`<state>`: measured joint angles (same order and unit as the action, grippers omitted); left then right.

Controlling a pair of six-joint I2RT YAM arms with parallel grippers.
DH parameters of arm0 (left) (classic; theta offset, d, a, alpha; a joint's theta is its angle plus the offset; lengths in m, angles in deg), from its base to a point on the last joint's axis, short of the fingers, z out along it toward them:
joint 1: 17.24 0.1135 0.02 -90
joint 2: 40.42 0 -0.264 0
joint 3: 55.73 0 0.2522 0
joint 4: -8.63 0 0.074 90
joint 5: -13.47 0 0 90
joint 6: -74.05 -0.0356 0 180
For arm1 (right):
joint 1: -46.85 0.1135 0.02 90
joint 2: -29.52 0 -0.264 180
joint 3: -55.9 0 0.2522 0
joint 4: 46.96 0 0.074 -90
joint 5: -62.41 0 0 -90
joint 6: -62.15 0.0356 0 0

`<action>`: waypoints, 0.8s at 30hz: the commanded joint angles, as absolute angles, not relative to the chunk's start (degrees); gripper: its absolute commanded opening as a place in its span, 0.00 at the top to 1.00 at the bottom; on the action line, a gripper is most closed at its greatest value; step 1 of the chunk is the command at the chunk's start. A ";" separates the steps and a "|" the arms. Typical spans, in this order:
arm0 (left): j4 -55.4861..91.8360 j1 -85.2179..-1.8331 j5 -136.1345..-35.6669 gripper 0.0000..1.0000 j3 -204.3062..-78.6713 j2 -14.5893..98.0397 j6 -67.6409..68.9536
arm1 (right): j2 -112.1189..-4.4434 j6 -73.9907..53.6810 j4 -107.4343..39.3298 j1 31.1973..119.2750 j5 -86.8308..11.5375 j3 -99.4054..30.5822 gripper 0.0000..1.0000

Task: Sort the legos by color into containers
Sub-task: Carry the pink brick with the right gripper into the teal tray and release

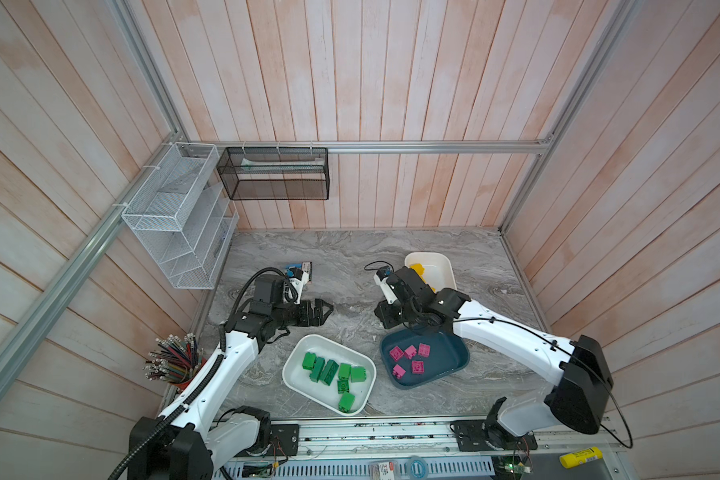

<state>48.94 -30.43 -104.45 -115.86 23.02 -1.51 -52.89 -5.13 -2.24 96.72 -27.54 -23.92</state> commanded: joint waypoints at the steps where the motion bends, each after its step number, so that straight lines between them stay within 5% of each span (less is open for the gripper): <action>1: 45.79 -30.78 -108.85 0.00 -115.43 22.29 -0.36 | -47.81 1.33 6.10 97.48 -28.72 -18.77 0.79; 10: 43.42 -31.24 -111.40 0.00 -113.80 23.15 0.13 | -34.81 8.77 4.41 96.50 -26.09 -5.85 0.79; 24: 42.85 -31.37 -111.07 0.00 -112.64 23.39 -0.13 | -35.85 9.15 7.89 91.87 -24.27 -1.08 0.77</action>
